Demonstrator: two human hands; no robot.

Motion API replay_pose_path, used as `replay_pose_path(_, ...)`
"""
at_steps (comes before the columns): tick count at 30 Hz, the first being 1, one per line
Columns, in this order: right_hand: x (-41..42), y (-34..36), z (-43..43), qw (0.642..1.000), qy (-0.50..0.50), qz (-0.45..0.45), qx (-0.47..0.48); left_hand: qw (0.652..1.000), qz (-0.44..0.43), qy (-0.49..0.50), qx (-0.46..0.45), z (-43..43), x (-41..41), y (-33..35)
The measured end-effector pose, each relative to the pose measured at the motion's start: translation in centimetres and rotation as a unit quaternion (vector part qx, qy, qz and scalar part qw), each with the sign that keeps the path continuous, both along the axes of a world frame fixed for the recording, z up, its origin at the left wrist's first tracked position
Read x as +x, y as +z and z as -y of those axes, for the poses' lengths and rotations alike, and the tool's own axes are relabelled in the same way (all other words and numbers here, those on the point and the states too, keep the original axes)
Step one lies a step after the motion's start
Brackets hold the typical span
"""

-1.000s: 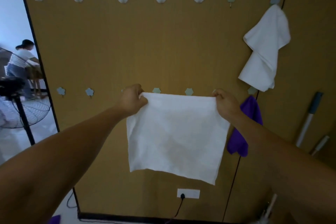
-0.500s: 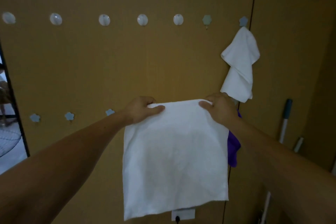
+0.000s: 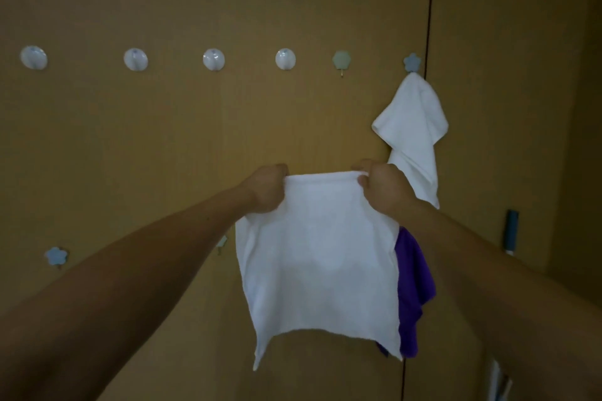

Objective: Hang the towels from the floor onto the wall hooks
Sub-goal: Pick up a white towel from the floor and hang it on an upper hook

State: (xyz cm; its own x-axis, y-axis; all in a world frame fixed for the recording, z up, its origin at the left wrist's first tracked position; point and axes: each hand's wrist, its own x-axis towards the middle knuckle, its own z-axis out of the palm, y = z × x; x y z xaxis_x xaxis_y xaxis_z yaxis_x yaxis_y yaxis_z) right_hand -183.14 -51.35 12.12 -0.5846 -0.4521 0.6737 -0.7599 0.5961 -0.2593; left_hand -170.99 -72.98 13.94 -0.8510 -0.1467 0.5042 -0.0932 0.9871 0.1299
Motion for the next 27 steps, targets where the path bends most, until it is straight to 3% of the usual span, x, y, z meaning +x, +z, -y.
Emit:
replay_pose_path(6,-5.9,3.7,0.2,0.998,-0.028,-0.058,-0.022,0.992,-0.102,-0.01,0.075,-2.2,-6.2,3.2)
replay_pose_path(14,-11.1,8.7,0.5,0.996,0.035,-0.001,-0.087,0.975,-0.106,-0.124,0.153,-1.4,-12.1,8.7)
replay_pose_path(17,-12.7,10.2,1.1,0.996,0.053,0.008,-0.07,0.968,-0.138,-0.162,0.137,-0.5,-14.3,10.5)
replay_pose_path(22,-16.5,13.4,2.9,0.978,0.136,-0.011,-0.158,0.964,-0.198,-0.165,0.073,1.0,-17.9,13.2)
replay_pose_path(27,-19.2,18.0,5.5,0.975,0.088,-0.074,-0.19,0.952,-0.278,-0.128,0.02,2.4,-20.8,17.0)
